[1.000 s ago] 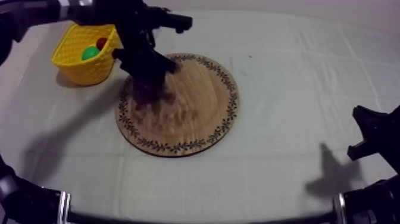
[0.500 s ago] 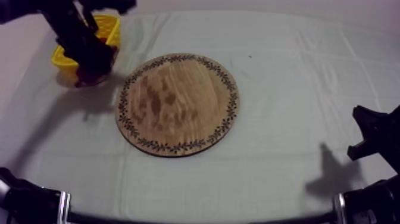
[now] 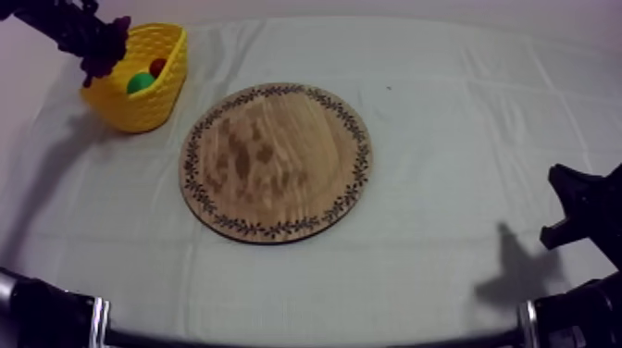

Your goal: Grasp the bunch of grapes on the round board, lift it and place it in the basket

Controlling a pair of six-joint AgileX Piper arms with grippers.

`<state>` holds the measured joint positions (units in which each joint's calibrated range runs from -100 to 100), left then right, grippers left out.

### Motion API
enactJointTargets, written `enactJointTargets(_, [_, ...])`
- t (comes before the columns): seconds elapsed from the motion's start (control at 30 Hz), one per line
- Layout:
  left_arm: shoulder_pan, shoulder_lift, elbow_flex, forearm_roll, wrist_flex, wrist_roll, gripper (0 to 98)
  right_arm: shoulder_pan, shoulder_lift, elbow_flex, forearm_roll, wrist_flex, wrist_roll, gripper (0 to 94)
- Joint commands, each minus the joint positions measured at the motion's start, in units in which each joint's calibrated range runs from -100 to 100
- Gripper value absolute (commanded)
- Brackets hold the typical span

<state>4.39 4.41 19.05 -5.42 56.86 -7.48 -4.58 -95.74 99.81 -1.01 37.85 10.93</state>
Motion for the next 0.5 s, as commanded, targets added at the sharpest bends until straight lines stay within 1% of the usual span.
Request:
enactJointTargets(0.0, [-0.2, 2.4, -0.2, 0.4, -5.3, 0.0, 34.8, 0.0, 0.0, 0.0, 0.0, 0.0, 0.0, 0.4])
enactJointTargets(0.1, [-0.5, 6.0, -2.2, 1.51, -8.1, 0.1, 35.8, 0.0, 0.0, 0.0, 0.0, 0.0, 0.0, 0.4])
enactJointTargets(0.23, [-0.6, 10.9, -7.1, 2.46, -10.5, 1.4, 37.4, 0.0, 0.0, 0.0, 0.0, 0.0, 0.0, 0.4])
enactJointTargets(0.47, [-1.0, 18.1, -13.8, 2.46, -13.1, 2.2, 41.4, 0.0, 0.0, 0.0, 0.0, 0.0, 0.0, 0.4])
